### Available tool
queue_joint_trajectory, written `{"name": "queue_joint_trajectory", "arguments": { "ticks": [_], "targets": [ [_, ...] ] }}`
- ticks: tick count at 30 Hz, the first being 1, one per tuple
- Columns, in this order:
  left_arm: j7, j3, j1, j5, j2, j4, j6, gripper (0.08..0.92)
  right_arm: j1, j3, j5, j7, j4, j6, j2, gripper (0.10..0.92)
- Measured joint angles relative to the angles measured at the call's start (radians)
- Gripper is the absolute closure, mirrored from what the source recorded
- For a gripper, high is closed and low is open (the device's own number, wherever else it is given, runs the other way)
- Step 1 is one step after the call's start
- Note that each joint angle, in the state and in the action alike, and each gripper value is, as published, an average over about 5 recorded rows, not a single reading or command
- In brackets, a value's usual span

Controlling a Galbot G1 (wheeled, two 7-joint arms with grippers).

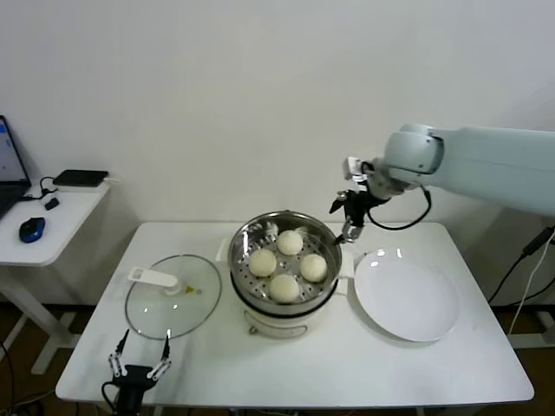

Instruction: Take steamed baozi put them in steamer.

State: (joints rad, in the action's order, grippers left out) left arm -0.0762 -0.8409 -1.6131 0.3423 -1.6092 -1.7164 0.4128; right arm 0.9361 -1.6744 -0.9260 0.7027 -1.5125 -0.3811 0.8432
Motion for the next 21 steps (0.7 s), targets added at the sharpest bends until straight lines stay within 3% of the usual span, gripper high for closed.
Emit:
{"name": "queue_joint_trajectory", "arguments": {
  "ticks": [6,14,21],
  "targets": [
    [0.002,0.0,-0.005,0.0,0.0,-0.006,0.005,0.177,-0.188,0.219,0.01,-0.224,-0.081,0.058,-0.175,0.203],
    [0.002,0.009,-0.012,0.013,0.0,-0.019,0.007,0.177,-0.658,0.637,0.031,-0.508,-0.192,0.187,-0.377,0.203],
    [0.008,0.016,-0.023,0.024,0.0,-0.023,0.019,0.177,-1.116,1.059,0.058,-0.663,-0.285,0.325,-0.439,0.203]
  ]
}}
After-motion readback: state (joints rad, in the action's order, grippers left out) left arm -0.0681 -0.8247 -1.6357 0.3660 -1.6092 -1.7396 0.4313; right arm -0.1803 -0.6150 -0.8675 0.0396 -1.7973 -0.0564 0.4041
